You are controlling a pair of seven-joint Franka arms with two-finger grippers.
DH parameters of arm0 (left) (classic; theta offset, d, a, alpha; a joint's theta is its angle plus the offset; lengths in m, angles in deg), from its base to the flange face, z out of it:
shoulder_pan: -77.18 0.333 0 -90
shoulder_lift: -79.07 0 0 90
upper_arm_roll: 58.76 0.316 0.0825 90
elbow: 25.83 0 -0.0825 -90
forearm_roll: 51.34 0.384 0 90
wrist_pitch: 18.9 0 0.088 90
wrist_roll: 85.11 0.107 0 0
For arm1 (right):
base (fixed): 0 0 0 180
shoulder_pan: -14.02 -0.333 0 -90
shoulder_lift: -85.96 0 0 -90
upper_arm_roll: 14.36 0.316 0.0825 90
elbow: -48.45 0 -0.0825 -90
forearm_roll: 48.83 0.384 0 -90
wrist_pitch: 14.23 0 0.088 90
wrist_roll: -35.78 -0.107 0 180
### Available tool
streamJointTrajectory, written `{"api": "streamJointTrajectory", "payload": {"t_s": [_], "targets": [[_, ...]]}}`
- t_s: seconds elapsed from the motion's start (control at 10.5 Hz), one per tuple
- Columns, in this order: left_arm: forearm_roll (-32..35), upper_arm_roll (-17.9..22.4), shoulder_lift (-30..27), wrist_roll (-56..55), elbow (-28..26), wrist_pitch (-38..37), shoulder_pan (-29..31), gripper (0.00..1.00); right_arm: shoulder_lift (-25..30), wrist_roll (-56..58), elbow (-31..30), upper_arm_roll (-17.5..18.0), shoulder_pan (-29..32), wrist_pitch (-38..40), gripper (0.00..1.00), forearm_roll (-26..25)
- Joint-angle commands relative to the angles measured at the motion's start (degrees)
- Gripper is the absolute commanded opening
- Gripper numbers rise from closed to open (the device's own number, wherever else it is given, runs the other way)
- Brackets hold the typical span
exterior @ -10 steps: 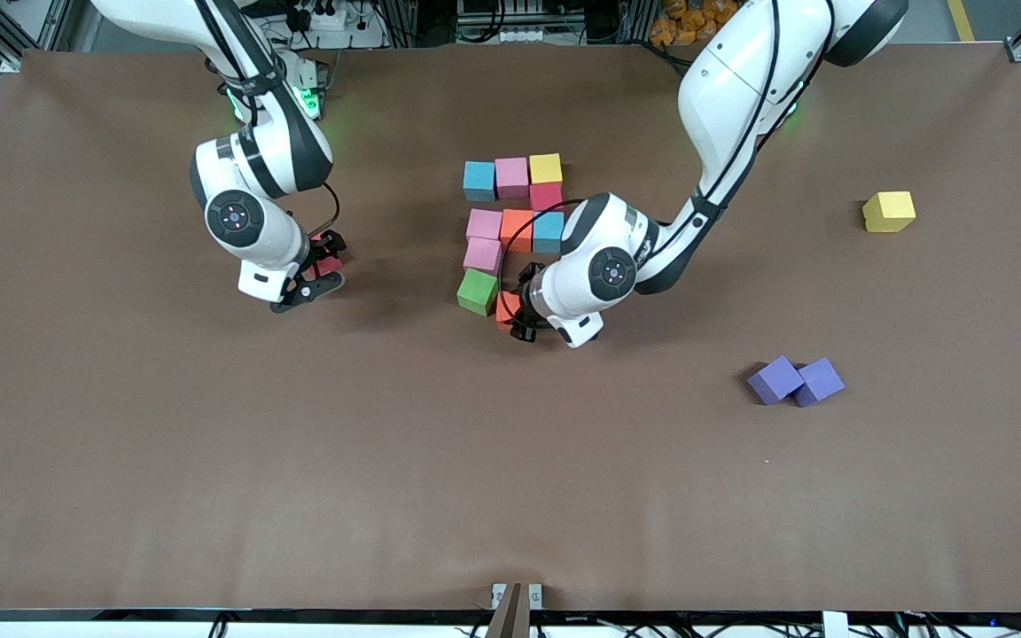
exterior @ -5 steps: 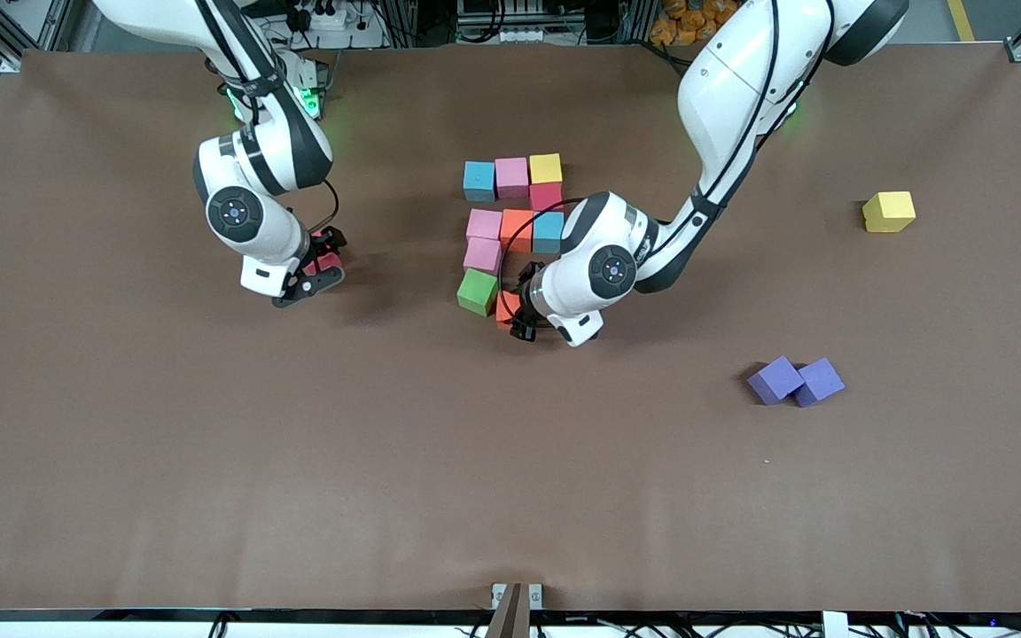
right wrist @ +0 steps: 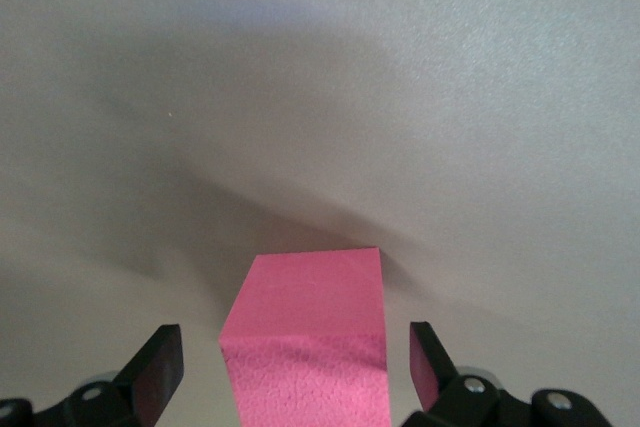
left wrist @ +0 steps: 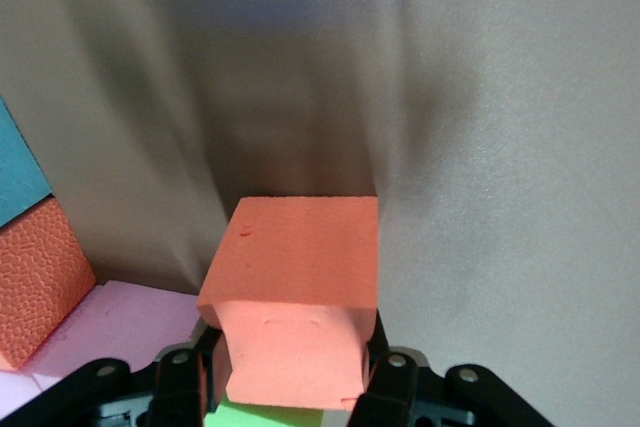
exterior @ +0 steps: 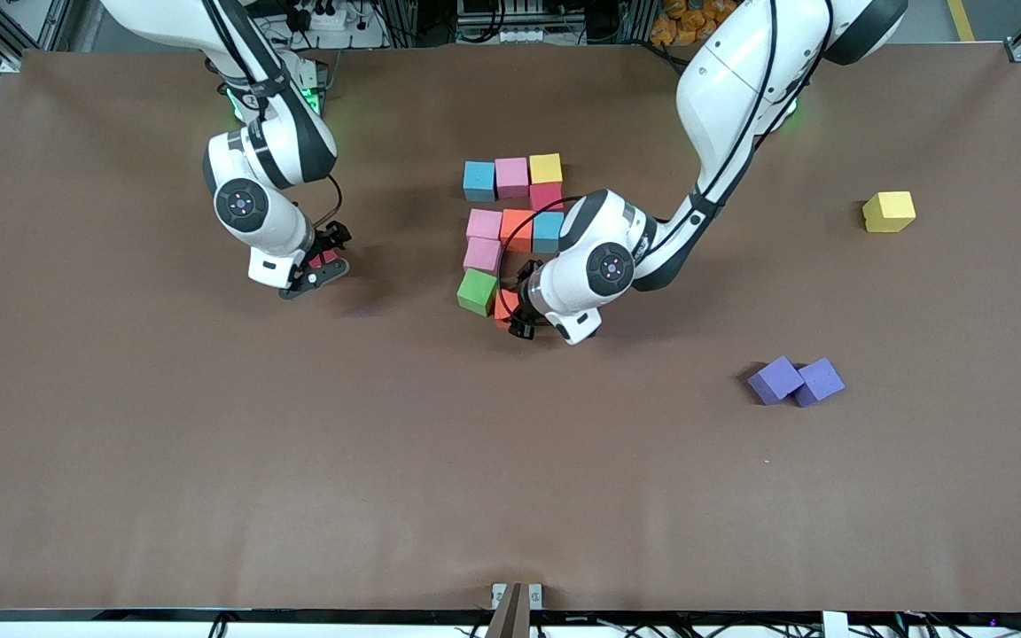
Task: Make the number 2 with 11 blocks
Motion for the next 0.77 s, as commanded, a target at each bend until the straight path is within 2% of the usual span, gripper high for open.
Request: {"api": "streamJointTrajectory", "payload": {"t_s": [0.0, 0.67], "targets": [[-0.7, 0.1, -1.2, -1.1, -2.1, 1.0, -0.7, 0.10, 1.4, 1.1, -3.5, -1.2, -1.5, -4.5, 1.00, 1.4], [-0.6, 0.0, -1.2, -1.4, -2.8, 1.4, -0.9, 0.10, 0.3, 1.2, -3.6, -1.2, -1.4, -4.9, 1.00, 1.4]]}}
